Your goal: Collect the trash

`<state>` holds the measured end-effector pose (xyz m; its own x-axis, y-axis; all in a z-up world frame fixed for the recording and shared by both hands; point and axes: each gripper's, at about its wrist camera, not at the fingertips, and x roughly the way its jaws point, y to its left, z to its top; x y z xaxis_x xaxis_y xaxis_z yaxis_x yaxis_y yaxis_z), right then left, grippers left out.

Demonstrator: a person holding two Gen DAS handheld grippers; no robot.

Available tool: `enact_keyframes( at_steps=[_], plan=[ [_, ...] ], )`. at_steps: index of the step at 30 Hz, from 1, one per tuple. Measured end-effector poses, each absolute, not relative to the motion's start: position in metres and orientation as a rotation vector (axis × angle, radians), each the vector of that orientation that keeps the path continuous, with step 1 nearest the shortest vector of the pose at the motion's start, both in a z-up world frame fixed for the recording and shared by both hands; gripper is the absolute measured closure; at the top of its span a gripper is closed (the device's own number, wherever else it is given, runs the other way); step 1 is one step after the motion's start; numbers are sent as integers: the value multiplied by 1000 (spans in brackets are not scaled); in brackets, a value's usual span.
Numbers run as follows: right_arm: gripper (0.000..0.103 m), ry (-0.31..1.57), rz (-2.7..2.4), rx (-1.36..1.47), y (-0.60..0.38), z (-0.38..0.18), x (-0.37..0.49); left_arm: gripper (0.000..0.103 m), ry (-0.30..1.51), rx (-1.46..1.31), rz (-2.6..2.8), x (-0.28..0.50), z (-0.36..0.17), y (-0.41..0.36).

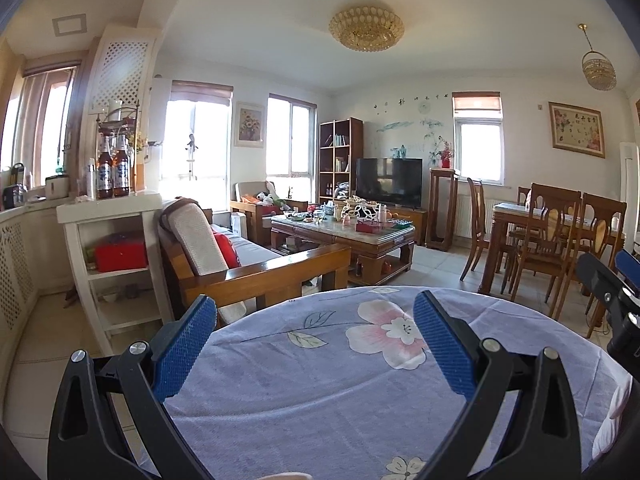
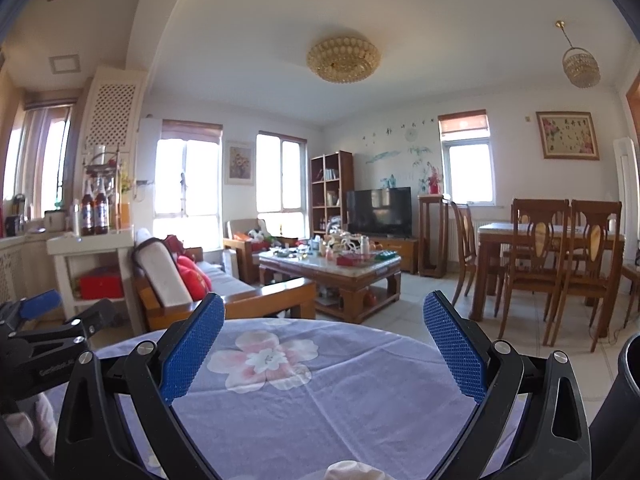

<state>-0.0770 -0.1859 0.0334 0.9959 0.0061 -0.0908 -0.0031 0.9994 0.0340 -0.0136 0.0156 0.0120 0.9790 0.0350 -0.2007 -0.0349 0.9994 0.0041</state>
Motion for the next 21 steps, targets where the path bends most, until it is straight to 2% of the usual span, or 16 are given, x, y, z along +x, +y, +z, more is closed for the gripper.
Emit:
enact_keyframes(
  at_steps=[21],
  plan=[
    [5,86,4,45,-183,31,-79,5,199,10,24,-16,11,15]
  ],
)
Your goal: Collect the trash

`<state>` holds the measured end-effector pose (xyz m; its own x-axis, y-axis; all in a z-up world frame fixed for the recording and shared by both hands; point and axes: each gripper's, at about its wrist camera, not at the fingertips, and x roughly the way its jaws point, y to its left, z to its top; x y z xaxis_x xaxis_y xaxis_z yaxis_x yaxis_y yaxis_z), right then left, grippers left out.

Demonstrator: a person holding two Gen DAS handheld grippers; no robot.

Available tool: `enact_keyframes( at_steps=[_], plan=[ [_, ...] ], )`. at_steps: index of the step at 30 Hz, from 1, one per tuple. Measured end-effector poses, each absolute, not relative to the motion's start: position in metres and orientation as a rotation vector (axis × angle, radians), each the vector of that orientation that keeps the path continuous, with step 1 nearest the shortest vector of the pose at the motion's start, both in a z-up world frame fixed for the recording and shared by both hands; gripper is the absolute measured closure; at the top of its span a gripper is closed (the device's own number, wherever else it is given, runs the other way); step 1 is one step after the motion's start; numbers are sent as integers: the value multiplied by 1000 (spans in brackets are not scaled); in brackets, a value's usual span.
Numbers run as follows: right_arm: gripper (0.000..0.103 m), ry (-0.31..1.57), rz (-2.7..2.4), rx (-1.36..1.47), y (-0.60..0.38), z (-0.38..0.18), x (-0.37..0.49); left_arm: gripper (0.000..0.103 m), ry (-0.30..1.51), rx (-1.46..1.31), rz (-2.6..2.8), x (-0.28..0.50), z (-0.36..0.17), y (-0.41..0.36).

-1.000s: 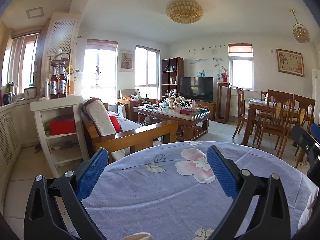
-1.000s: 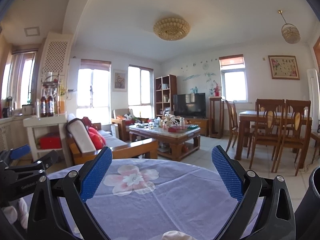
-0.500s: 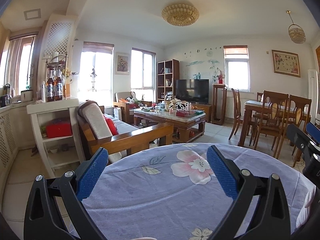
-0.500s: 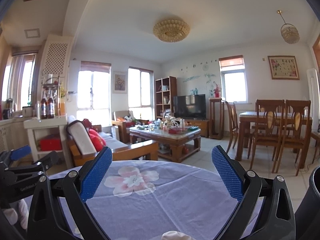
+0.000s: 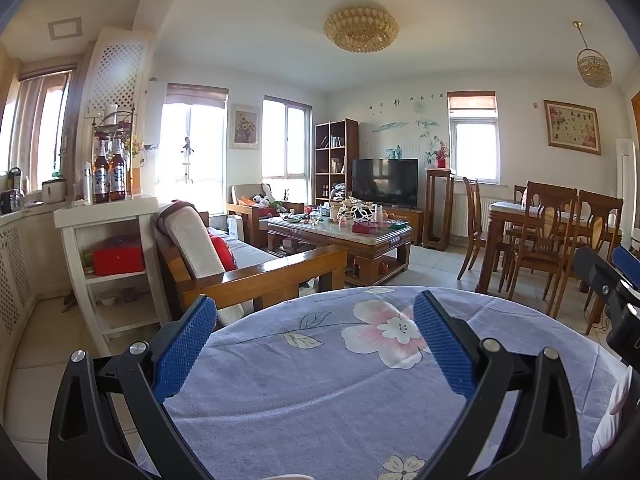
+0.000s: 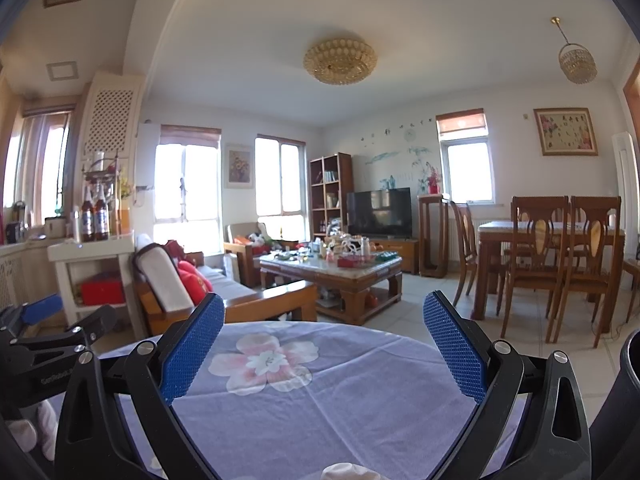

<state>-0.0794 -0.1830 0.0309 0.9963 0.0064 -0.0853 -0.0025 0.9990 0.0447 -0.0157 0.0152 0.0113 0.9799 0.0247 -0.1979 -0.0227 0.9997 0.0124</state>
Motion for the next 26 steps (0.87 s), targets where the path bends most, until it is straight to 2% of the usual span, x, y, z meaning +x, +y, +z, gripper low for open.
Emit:
enact_keyframes(
  at_steps=[26],
  plan=[
    [5,86,4,50,-181,33,-79,5,194,11,38,-16,11,17]
  ],
)
